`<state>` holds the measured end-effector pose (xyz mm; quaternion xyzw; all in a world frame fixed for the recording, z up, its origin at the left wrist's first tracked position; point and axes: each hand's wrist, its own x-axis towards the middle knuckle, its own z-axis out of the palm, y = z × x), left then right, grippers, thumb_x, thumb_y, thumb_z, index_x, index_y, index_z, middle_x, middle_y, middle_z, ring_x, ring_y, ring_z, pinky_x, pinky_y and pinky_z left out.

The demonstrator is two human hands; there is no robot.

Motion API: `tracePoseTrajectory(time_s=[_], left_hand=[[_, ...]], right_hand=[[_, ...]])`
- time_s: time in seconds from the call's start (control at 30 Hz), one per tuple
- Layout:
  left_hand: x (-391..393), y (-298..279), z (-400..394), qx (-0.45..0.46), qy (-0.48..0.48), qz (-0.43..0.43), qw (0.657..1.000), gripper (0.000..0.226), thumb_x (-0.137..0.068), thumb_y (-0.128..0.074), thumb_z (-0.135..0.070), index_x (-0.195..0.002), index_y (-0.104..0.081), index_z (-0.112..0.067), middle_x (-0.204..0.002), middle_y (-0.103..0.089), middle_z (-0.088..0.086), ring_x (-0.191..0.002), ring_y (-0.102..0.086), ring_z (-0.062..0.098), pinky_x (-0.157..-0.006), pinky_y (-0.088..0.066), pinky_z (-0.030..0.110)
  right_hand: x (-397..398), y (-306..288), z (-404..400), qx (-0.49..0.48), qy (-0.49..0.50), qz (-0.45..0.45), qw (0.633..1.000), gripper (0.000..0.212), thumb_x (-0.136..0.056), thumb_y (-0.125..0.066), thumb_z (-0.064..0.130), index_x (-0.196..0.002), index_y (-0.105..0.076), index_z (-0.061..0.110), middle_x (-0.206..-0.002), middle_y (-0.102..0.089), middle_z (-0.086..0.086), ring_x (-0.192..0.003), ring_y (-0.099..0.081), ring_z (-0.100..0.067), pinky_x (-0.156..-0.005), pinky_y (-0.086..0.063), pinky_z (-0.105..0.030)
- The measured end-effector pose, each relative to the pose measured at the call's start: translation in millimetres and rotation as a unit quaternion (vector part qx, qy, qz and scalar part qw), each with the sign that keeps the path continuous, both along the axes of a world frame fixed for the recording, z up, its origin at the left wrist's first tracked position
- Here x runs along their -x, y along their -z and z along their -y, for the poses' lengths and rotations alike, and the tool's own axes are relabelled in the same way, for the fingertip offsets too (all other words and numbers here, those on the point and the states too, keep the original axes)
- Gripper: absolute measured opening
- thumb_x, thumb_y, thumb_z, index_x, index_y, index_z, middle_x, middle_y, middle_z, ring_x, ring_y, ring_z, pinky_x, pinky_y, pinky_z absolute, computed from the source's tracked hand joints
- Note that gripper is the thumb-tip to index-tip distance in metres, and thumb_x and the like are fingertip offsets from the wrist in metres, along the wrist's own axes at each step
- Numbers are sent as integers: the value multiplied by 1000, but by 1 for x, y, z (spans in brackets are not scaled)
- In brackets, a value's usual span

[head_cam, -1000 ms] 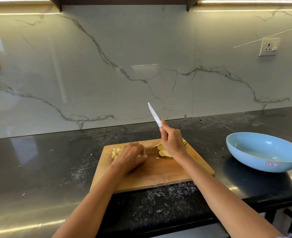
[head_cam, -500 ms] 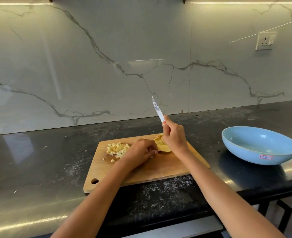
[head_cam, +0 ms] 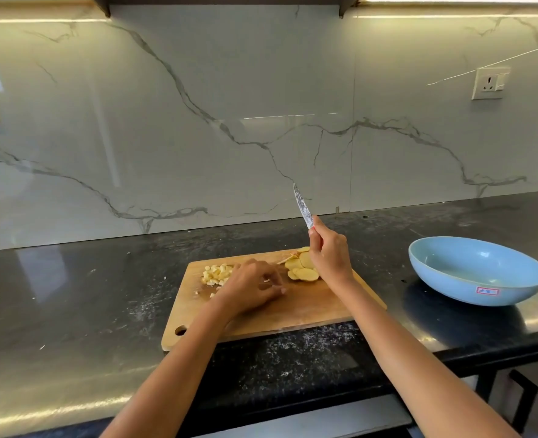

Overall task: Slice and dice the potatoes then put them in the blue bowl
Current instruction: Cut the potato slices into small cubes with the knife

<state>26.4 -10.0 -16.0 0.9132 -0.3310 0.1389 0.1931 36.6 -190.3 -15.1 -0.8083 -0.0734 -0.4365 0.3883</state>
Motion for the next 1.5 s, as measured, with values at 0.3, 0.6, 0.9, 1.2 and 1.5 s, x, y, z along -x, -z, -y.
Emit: tracePoseTrajectory(time_s=[0.3,0.6,0.9,1.2,1.5], left_hand=[[-3,-3,-20,0,-209,67,976,18,-96,-46,-20,-102,-63,-16,-110,-63,2,-108,-50,21,-92,-31,37],[-7,-15,-55,111,-126,-97,981,27,-69,-81,-20,-88,-62,-25,-90,-62,-9,-90,-55,12,-78,-46,27],[-2,-8,-19,137,-127,45,981,19,-91,-56,-9,-107,-65,-11,-102,-68,3,-85,-59,10,-73,-44,19],[6,7,69,-52,-169,78,981,66,-77,-52,-69,-124,-50,-22,-122,-58,-2,-116,-50,20,-96,-41,39],[6,5,69,80,-140,-43,986,54,-74,-68,-47,-117,-50,-20,-113,-53,-2,-103,-52,15,-80,-44,26]], right_hand=[[-2,3,8,-33,34,-14,999,34,-98,-43,6,-129,-52,-2,-71,-62,-13,-48,-40,0,-47,-30,-11],[-2,4,9,-43,32,-9,999,35,-99,-41,8,-132,-50,0,-71,-58,-9,-52,-42,-2,-49,-33,-14],[1,0,8,-43,35,-22,998,38,-99,-41,12,-135,-47,1,-90,-67,-17,-70,-55,-14,-62,-48,-25],[5,-3,8,-45,32,-29,998,36,-99,-41,11,-134,-49,3,-86,-67,-16,-69,-57,-18,-66,-53,-32],[2,-2,8,-29,26,-18,999,37,-99,-42,11,-134,-48,3,-82,-66,-13,-63,-51,-11,-53,-41,-17]])
